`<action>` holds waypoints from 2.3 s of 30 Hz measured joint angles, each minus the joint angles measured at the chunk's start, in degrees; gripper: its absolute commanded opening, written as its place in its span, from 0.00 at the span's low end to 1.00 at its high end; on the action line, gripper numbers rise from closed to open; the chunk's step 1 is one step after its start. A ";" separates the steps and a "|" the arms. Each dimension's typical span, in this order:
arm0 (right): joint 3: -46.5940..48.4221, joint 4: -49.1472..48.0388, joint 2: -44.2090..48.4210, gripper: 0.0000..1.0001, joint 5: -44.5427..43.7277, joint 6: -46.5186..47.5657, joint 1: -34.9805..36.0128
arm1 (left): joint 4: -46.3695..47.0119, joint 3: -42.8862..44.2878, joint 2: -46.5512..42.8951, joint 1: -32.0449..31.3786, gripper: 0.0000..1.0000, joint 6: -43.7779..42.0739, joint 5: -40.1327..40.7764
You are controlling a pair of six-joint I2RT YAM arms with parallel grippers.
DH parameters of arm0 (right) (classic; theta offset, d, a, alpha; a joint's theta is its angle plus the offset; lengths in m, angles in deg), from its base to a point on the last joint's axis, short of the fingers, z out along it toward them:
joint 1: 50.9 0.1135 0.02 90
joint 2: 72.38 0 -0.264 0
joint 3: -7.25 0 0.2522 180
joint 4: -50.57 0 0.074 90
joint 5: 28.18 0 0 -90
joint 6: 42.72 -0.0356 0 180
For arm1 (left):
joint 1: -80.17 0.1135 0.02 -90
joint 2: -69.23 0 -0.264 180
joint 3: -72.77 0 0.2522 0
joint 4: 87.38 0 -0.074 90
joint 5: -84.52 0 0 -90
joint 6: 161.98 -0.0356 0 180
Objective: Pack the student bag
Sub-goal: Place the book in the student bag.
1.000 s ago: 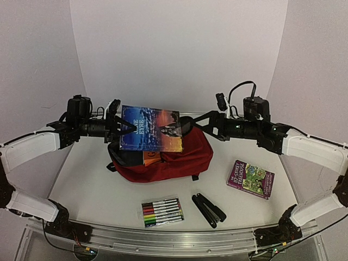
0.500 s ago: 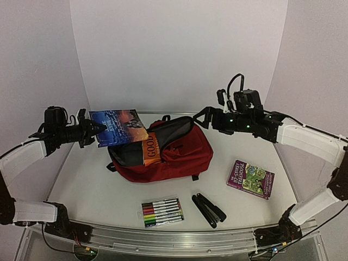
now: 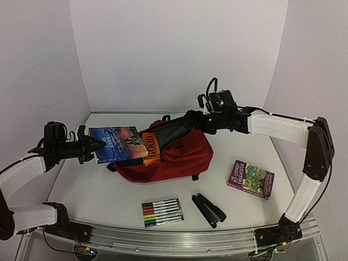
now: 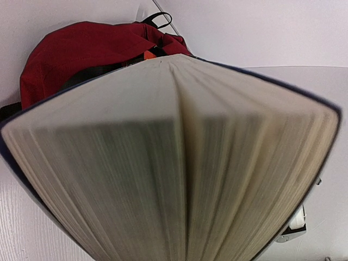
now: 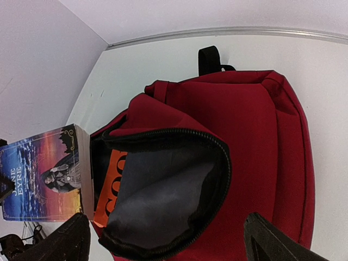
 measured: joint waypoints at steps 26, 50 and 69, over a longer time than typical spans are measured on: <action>7.46 -8.32 -1.32 0.00 12.96 -2.10 1.31 | 11.07 0.27 12.31 -3.74 0.00 8.31 -2.35; 7.48 -9.36 -1.13 0.00 14.06 -2.24 3.26 | 27.89 9.91 32.46 -16.93 0.00 13.24 3.11; 7.68 -10.24 -1.15 0.00 13.67 -3.39 3.56 | 27.14 21.97 46.48 -25.02 0.51 7.41 7.61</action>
